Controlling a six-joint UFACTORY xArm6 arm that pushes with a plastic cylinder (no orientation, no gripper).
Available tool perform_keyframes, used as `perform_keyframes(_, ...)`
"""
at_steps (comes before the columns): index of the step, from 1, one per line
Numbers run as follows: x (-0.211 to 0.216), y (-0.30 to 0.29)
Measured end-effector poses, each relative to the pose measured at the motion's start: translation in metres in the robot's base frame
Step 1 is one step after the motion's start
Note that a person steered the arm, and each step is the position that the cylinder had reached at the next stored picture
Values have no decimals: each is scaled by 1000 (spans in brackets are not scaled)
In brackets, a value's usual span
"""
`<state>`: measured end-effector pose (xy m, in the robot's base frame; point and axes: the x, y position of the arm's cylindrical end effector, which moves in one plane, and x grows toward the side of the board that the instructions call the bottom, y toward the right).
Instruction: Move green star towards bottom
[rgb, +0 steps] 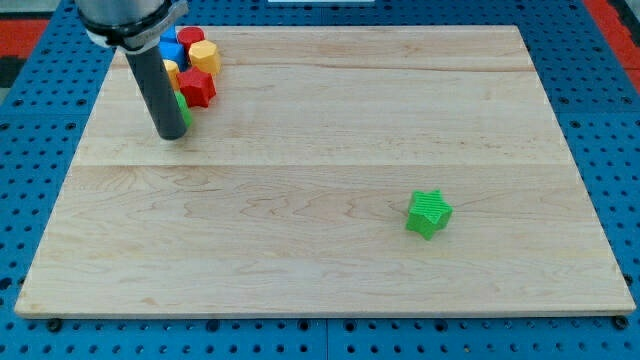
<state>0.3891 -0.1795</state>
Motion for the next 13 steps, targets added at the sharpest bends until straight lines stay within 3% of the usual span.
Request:
perform_keyframes(1,-9,21)
perform_keyframes(2,12,82)
perform_keyframes(3,17,202)
perform_keyframes(4,72,269)
perform_keyframes(6,122,377)
perform_keyframes(7,146,331)
perform_keyframes(8,143,223)
perform_keyframes(10,60,221)
perform_keyframes(11,42,201)
perform_keyframes(12,49,209)
perform_keyframes(13,61,273)
